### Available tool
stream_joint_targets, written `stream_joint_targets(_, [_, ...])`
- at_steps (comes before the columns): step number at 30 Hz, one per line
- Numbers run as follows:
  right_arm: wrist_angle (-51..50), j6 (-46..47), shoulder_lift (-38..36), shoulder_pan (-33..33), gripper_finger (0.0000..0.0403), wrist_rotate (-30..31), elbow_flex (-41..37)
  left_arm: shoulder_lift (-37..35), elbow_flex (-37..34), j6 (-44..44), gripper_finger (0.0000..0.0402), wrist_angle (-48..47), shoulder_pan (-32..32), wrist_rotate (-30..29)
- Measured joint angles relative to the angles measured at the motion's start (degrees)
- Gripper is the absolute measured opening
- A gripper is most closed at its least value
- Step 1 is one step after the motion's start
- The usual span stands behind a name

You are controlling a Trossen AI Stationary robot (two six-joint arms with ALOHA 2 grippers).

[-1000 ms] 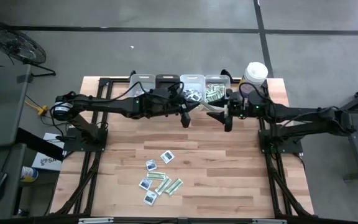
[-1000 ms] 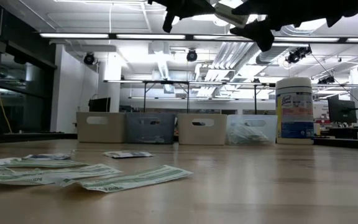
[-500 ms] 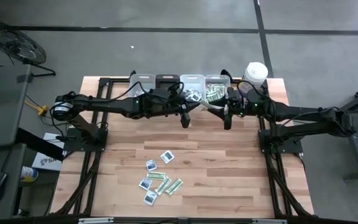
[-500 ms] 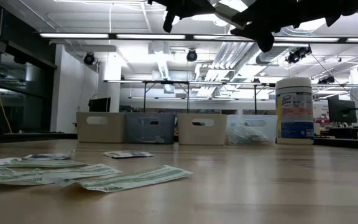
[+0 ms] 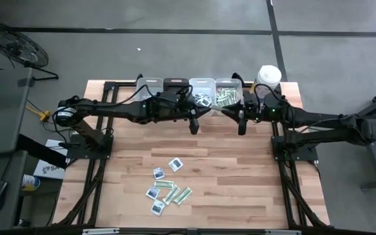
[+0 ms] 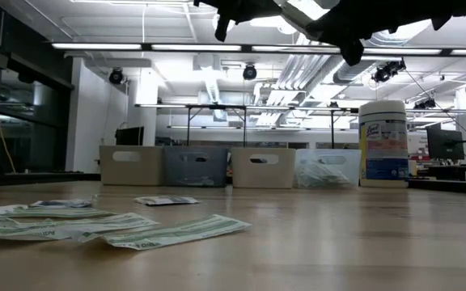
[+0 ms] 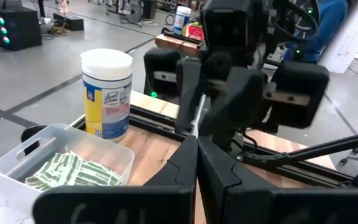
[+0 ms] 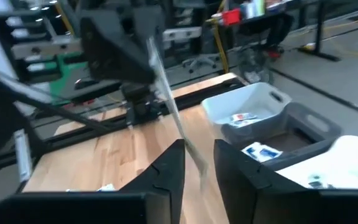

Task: Pick & Place First Aid Supplies
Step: Put the green bandage into the transparent bin

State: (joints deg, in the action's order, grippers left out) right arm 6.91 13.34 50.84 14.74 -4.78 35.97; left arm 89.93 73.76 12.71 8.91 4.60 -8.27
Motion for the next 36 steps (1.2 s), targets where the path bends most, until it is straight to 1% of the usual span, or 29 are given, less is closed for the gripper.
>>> stream_joint_targets(4, [-1.8,-0.6,-1.9,0.0,0.0064,2.8,0.0,0.0,0.0,0.0,0.0000,0.6,0.0,0.2])
stream_joint_targets(7, [-3.2,-0.8,-2.4,0.0,0.0043,2.7,0.0,0.0,0.0,0.0,0.0000,0.9,0.0,0.2])
stream_joint_targets(11, [-3.4,-0.5,-2.3,0.0,0.0008,1.0,0.0,0.0,0.0,-0.5,0.0000,0.9,0.0,0.2])
stream_joint_targets(18, [-2.3,-0.3,-2.2,0.0,0.0001,-1.0,0.0,0.0,0.0,-0.5,0.0001,0.8,-0.1,0.7])
stream_joint_targets(21, [-2.3,-0.1,-2.2,0.0,0.0001,-0.9,0.0,0.0,0.0,-2.6,0.0010,-0.1,-0.1,0.3])
stream_joint_targets(24, [-2.6,1.3,-2.2,0.0,0.0001,0.7,0.0,0.0,0.0,-7.9,0.0041,-0.1,-0.1,0.2])
stream_joint_targets(28, [-5.2,3.9,-2.2,0.9,0.0001,3.8,0.0,-0.2,0.0,-13.5,0.0104,-1.2,0.4,-1.1])
stream_joint_targets(32, [-10.8,8.5,-2.2,3.9,0.0000,8.0,0.0,-3.6,0.0,-16.6,0.0171,-6.1,2.4,-5.7])
stream_joint_targets(34, [-14.2,10.8,-2.2,6.3,0.0000,9.5,0.0,-6.3,0.0,-17.5,0.0194,-11.4,3.7,-7.9])
stream_joint_targets(36, [-17.4,12.3,-2.2,8.8,0.0000,10.4,0.0,-8.9,0.0,-17.9,0.0207,-15.4,4.9,-9.8])
